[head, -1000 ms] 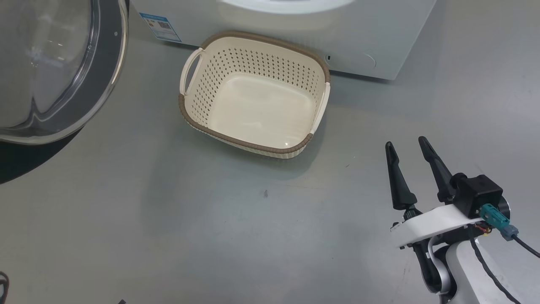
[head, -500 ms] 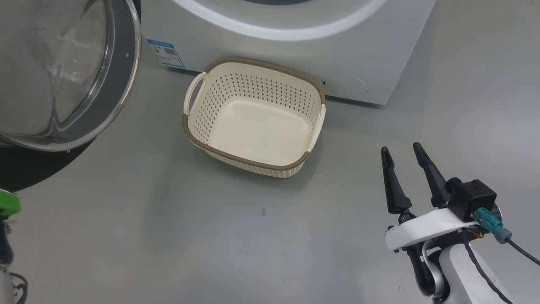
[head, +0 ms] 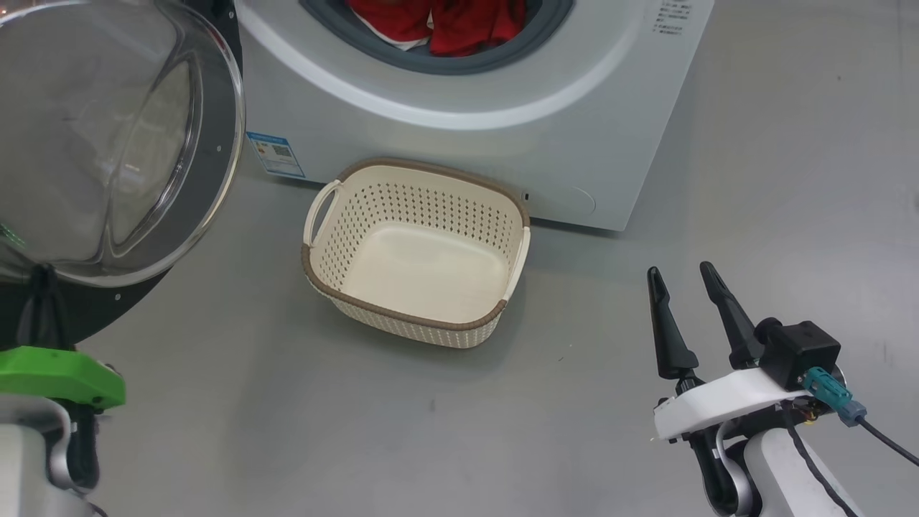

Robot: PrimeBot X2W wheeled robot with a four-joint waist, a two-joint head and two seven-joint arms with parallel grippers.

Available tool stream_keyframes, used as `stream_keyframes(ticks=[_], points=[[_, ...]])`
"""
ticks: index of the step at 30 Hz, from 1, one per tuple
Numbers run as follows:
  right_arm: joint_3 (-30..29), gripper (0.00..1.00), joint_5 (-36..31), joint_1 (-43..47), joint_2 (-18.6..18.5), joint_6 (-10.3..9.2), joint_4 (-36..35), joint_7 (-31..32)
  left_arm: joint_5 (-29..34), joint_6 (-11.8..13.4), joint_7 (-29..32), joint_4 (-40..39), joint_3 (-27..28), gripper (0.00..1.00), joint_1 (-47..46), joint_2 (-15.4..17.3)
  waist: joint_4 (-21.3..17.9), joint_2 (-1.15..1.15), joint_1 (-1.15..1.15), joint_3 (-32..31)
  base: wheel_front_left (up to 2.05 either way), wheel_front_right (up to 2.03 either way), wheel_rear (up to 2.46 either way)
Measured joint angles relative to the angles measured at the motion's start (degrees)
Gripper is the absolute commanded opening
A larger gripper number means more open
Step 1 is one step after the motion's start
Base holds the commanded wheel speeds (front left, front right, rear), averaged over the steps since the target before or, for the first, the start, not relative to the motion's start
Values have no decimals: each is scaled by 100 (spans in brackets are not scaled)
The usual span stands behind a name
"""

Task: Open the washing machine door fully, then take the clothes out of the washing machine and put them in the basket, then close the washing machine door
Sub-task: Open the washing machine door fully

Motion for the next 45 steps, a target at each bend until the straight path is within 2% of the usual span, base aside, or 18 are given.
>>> stream_keyframes(ticks=[19,31,32,33,34,35,45], points=[[-123,100,158,361,75,40,77,-58,188,-88,-59,-550,-557,0,873,-378,-624,0,0,-732,0,0,0],[-246,100,197,576,91,37,-16,-102,280,-124,-109,-968,-862,0,1338,-649,-1017,0,0,-968,0,0,0],[-254,100,197,610,90,37,-20,-102,286,-129,-109,-995,-916,40,1358,-684,-1029,0,0,-973,0,0,0],[-256,100,197,631,89,37,-20,-102,289,-129,-109,-1023,-949,92,1384,-722,-1036,0,0,-976,0,0,0],[-253,100,196,637,88,35,-22,-102,289,-130,-109,-1051,-973,92,1422,-740,-1042,0,0,-977,0,0,0],[-252,100,193,641,83,35,-26,-102,289,-131,-109,-1077,-998,100,1456,-748,-1046,0,0,-978,0,0,0],[-267,100,146,694,62,0,-112,-108,288,-168,-111,-1290,-1072,100,1655,-770,-1066,0,0,-901,0,0,0]])
